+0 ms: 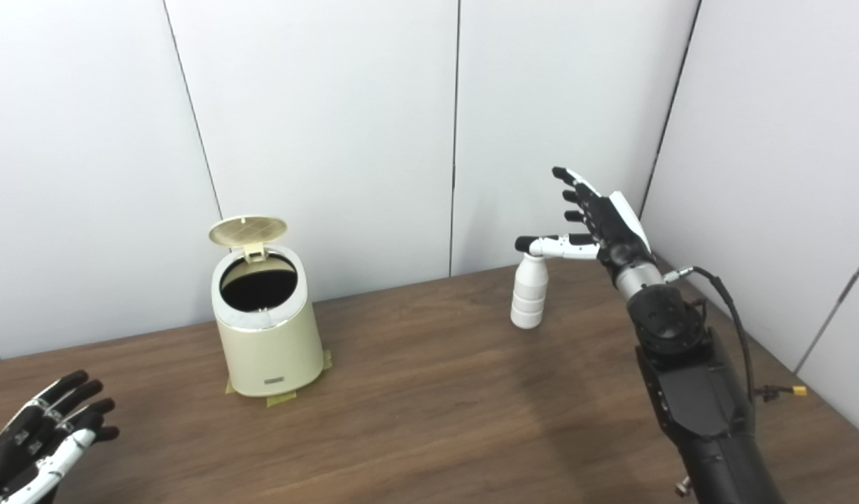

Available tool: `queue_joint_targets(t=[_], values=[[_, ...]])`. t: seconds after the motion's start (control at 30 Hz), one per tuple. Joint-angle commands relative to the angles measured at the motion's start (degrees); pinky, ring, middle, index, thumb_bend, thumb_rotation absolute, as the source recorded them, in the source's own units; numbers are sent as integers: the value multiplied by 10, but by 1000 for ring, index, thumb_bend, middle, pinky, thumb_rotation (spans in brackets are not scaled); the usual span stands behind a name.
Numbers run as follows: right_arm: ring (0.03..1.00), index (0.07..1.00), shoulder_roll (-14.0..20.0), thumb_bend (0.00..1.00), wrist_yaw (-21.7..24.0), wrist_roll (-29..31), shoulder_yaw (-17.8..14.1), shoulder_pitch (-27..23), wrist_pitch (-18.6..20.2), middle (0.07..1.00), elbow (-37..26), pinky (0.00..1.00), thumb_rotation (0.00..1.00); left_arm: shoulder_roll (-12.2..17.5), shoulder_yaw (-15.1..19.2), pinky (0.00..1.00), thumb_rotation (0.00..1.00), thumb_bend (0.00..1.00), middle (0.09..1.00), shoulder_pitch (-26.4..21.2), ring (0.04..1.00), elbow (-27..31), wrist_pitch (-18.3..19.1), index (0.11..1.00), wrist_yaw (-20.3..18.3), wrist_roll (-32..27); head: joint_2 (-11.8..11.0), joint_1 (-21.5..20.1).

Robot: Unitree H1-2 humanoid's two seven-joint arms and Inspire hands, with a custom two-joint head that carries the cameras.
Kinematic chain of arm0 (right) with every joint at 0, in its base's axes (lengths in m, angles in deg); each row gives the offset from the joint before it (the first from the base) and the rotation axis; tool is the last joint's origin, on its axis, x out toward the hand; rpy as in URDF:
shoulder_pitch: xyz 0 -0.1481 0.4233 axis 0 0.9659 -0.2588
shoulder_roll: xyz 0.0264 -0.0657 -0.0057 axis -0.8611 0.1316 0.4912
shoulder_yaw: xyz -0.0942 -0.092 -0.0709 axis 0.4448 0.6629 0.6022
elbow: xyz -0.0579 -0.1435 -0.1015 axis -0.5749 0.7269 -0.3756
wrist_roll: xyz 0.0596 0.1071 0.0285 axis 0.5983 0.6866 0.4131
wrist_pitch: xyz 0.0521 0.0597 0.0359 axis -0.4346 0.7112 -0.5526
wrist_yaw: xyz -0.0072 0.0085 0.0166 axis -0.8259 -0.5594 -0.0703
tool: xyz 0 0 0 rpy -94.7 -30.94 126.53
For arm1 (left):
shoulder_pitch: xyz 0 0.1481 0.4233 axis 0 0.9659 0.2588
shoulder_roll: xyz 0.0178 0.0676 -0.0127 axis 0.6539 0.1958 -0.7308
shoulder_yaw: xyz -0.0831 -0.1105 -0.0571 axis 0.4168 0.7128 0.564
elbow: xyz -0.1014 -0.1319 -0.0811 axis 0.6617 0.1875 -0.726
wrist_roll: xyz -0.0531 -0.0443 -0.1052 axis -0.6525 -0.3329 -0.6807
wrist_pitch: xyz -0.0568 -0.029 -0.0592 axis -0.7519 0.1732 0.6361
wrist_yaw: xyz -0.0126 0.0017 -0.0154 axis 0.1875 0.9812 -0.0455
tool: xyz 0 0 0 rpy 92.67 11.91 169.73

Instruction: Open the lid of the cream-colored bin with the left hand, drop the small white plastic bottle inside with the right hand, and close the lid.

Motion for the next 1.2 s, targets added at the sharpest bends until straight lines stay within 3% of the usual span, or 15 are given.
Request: queue_joint_targets(t=[0.0, 0.3, 0.53, 0.77, 1.17], values=[[917, 952, 9, 869, -4, 8, -6, -15, -12, 957, -3, 842, 202, 5, 1, 577, 0, 491, 772, -19, 723, 19, -11, 780, -8, -16, 1, 0], [930, 973, 0, 782, -2, 9, 13, -9, -38, 971, 56, 854, 129, 6, -4, 588, 0, 490, 773, -16, 724, 35, 2, 776, -3, -15, 5, 0], [943, 968, -9, 833, -2, 19, 15, -11, -55, 975, 106, 894, 149, 5, -6, 623, 0, 490, 785, -15, 742, 49, 19, 774, 1, -22, 6, 1], [874, 922, -21, 818, -27, 7, 19, -15, -46, 910, 128, 838, 80, 13, -11, 619, 0, 502, 826, -15, 760, 48, 13, 810, -7, -16, 8, 2], [796, 853, -43, 766, -61, 7, 22, -30, -93, 835, 174, 745, 2, 4, -13, 603, 0, 450, 841, -13, 765, 79, 52, 829, 11, -18, 10, 5]])
